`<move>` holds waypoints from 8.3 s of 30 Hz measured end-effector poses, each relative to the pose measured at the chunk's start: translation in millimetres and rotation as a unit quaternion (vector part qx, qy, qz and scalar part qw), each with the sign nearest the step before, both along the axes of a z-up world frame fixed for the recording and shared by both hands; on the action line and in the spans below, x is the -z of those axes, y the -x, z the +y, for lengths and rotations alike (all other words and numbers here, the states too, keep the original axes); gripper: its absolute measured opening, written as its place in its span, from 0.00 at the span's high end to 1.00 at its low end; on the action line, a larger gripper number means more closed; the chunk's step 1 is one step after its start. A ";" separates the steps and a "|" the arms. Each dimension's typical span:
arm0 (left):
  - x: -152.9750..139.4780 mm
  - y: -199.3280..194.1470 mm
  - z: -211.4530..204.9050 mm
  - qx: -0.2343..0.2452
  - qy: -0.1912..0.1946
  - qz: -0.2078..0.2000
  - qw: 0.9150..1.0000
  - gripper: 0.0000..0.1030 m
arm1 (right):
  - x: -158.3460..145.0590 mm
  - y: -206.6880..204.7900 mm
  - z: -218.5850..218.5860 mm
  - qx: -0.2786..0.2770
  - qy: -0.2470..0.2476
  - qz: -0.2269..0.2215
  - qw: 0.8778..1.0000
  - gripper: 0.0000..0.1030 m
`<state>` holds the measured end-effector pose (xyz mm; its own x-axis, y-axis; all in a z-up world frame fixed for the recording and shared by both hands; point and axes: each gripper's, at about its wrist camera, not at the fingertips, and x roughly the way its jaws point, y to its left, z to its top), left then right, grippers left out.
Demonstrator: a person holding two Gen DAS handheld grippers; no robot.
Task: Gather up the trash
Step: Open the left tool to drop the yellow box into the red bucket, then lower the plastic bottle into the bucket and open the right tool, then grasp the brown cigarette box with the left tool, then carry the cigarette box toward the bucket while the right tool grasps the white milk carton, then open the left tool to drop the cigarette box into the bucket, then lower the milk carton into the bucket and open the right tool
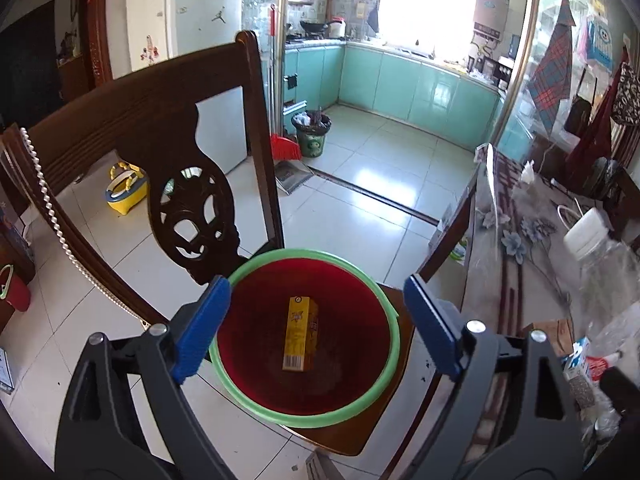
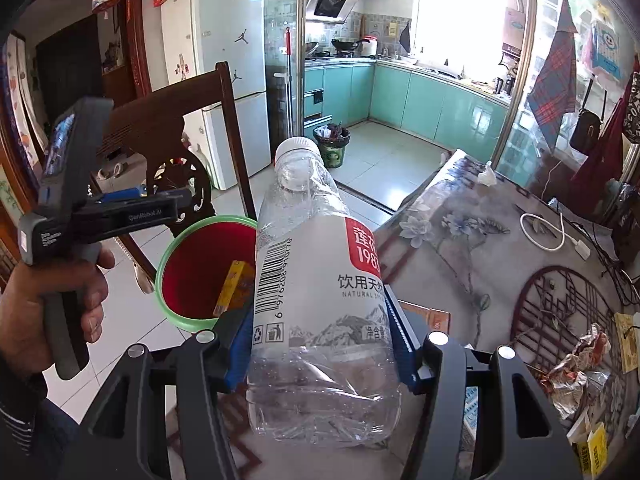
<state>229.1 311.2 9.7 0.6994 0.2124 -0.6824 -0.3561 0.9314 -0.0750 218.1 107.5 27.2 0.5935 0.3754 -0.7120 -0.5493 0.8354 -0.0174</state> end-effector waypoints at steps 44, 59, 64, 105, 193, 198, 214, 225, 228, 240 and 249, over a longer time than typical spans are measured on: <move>-72.4 55.3 55.8 -0.106 0.030 -0.134 0.985 0.06 | 2.7 -36.9 97.8 -0.043 -0.013 -0.011 0.999 0.06; -74.0 57.4 -89.0 0.057 -0.021 -0.137 0.989 0.05 | -32.3 61.5 -109.6 0.064 -0.014 -0.037 0.997 0.06; -57.1 52.0 -144.9 0.107 0.005 -0.101 0.989 0.05 | -39.5 83.0 -190.2 0.117 -0.001 -0.055 0.992 0.06; 104.6 -104.0 -273.6 0.540 -0.121 0.173 0.815 0.05 | 37.4 90.2 -321.8 0.197 -0.002 0.010 0.980 0.06; -50.9 57.1 -137.2 0.148 -0.035 -0.062 0.986 0.49 | -24.0 41.9 -150.3 0.077 0.014 -0.039 0.996 0.51; -46.0 51.4 -110.8 0.126 -0.040 -0.054 0.990 0.49 | -25.4 37.0 -128.9 0.065 0.014 -0.042 0.997 0.51; 15.4 -0.5 -10.4 0.062 -0.028 0.030 0.997 0.49 | -8.1 9.3 -27.2 0.009 0.018 -0.031 0.999 0.51; 63.5 -40.0 17.3 0.051 -0.008 0.096 0.994 0.42 | 2.9 -7.6 3.6 -0.005 0.022 -0.022 0.999 0.51; 58.6 -40.8 14.1 0.053 -0.017 0.090 0.994 0.21 | 9.4 -12.3 4.0 -0.003 0.023 -0.017 1.000 0.51; 20.4 -30.5 29.6 -0.005 -0.033 0.040 0.999 0.16 | 26.9 -25.4 39.7 -0.030 0.020 0.005 0.999 0.51; -33.6 10.1 84.8 -0.132 -0.019 -0.045 0.990 0.06 | 59.0 -41.8 121.5 -0.090 0.034 0.029 0.995 0.51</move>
<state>219.0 396.0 43.2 0.6733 0.4203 -0.6082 -0.5817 0.8089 -0.0850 259.9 229.0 -31.8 0.4787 0.4217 -0.7701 -0.6910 0.7220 -0.0341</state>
